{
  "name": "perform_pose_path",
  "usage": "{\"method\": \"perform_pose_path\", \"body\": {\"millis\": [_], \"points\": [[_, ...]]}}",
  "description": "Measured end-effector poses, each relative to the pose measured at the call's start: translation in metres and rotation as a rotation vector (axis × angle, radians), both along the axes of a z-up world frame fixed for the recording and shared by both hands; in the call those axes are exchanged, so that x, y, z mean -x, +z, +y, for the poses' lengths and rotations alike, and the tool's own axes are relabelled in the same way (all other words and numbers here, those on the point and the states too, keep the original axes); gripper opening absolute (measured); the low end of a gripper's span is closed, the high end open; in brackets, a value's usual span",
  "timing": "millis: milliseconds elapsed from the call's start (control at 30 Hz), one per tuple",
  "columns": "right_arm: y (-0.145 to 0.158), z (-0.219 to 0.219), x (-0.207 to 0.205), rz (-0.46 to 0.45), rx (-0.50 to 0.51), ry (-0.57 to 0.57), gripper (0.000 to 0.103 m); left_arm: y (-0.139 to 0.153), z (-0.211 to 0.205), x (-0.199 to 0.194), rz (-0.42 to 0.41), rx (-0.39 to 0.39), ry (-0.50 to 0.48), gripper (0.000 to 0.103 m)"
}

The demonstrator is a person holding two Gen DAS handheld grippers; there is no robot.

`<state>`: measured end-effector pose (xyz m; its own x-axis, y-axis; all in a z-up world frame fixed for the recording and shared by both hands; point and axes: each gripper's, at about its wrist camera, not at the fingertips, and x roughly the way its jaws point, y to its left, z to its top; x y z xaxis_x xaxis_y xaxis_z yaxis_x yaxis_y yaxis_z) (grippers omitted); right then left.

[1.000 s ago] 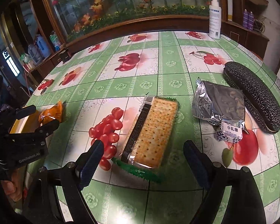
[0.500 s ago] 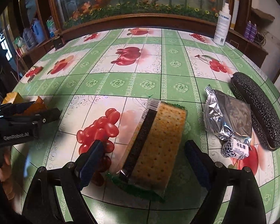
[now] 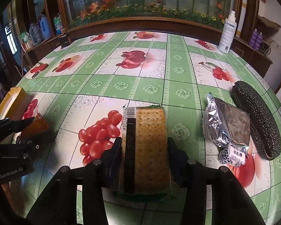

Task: Organize snacks
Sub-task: 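Grasp the orange snack pack with the left tool while the right tool grasps the green-ended cracker pack, then carry the orange pack and cracker pack over the tray with both tools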

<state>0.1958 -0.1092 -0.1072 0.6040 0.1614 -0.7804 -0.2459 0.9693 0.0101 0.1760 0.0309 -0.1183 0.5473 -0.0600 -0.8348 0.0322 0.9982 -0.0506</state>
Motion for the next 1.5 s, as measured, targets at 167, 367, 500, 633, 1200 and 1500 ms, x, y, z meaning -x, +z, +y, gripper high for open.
{"method": "perform_pose_path", "body": {"millis": [167, 367, 500, 633, 1200, 1500], "points": [[0.008, -0.010, 0.023, -0.015, -0.048, 0.009, 0.048, 0.002, 0.004, 0.026, -0.001, 0.060, 0.029, 0.060], [0.024, -0.019, 0.060, -0.042, -0.129, 0.040, 0.048, 0.007, 0.003, 0.059, -0.030, 0.047, 0.066, 0.060], [0.031, -0.020, 0.083, -0.053, -0.174, 0.064, 0.048, 0.017, 0.000, 0.081, -0.066, 0.021, 0.079, 0.060], [0.039, -0.019, 0.101, -0.063, -0.202, 0.091, 0.048, 0.030, 0.004, 0.098, -0.104, 0.024, 0.089, 0.060], [0.074, -0.002, 0.155, -0.136, -0.278, 0.199, 0.047, 0.077, 0.018, 0.147, -0.259, -0.030, 0.139, 0.060], [0.084, 0.029, 0.165, -0.143, -0.293, 0.275, 0.047, 0.082, 0.046, 0.163, -0.289, -0.057, 0.211, 0.060]]}}
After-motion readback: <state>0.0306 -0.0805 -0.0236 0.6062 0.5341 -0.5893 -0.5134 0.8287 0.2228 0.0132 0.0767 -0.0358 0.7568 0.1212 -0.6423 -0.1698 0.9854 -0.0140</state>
